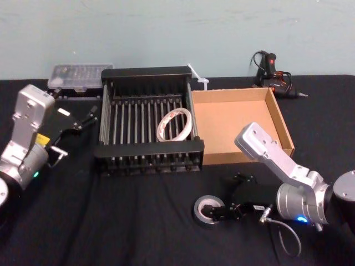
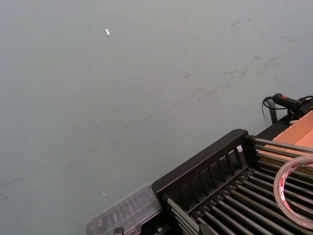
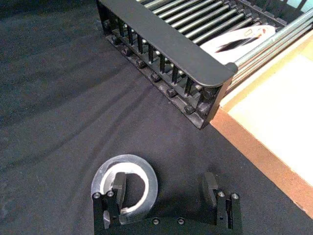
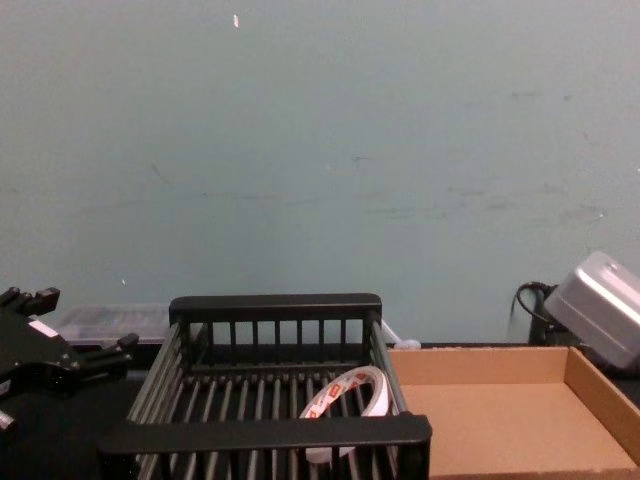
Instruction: Pick up the white tape and place it into the black box , Pick up the silver tape and place it into the brown box.
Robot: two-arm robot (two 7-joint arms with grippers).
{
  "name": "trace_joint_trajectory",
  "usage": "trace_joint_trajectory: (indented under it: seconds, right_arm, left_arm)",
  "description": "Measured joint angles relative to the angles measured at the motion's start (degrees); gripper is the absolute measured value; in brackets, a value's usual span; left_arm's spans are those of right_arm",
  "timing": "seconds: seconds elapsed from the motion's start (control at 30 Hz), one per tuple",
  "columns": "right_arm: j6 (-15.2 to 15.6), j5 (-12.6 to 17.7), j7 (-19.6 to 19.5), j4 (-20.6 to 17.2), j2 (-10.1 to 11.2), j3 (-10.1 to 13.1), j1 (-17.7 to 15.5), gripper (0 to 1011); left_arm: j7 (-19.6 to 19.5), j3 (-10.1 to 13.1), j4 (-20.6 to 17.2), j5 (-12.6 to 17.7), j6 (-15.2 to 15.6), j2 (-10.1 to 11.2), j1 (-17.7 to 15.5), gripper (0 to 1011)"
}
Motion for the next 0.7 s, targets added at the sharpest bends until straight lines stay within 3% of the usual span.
trace_joint_trajectory:
  seconds: [0.23,0.47,0.7]
  right_arm:
    - [0.0,0.0,0.0,0.0,0.0,0.0,0.0,1002]
    - [0.0,0.0,0.0,-0.1,0.0,0.1,-0.1,870]
    - [0.0,0.0,0.0,-0.1,0.0,0.1,-0.1,648]
  left_arm:
    - [0.0,0.0,0.0,0.0,0.0,0.0,0.0,1001]
    - [0.0,0.0,0.0,0.0,0.0,0.0,0.0,1001]
    - [0.0,0.0,0.0,0.0,0.0,0.0,0.0,1001]
